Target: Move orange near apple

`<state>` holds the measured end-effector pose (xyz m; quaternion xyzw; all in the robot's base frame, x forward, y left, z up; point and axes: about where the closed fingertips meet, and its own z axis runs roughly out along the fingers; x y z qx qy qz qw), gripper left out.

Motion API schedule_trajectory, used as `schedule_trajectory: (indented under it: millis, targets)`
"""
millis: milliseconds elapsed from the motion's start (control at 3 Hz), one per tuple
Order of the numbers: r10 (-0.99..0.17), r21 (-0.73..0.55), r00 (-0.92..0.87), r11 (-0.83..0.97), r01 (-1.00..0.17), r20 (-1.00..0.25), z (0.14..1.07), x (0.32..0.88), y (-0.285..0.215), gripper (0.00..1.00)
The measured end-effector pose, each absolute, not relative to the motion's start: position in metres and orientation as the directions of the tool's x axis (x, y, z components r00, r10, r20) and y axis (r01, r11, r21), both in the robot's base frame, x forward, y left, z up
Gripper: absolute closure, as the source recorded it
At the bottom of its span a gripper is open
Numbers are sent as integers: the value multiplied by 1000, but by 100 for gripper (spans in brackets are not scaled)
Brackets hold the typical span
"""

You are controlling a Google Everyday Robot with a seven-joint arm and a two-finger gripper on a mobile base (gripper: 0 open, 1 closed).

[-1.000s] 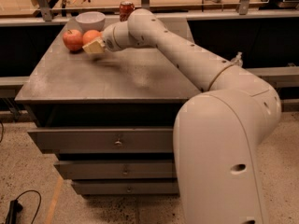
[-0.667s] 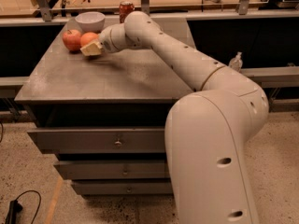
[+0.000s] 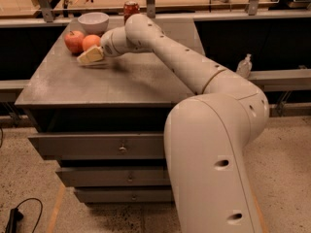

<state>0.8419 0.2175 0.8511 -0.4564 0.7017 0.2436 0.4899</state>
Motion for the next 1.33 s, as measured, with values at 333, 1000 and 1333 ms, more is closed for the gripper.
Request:
schedule_trajectory:
  millis: [333,1000,1333]
  targets:
    - [-401,-100,-114,476,-874,-909,851,838,214,0]
    - [-366,-123,-129,591,-797,-922,908,799,133,0]
    - [-382,-130,-131,586,-800,-915,905,785,133,0]
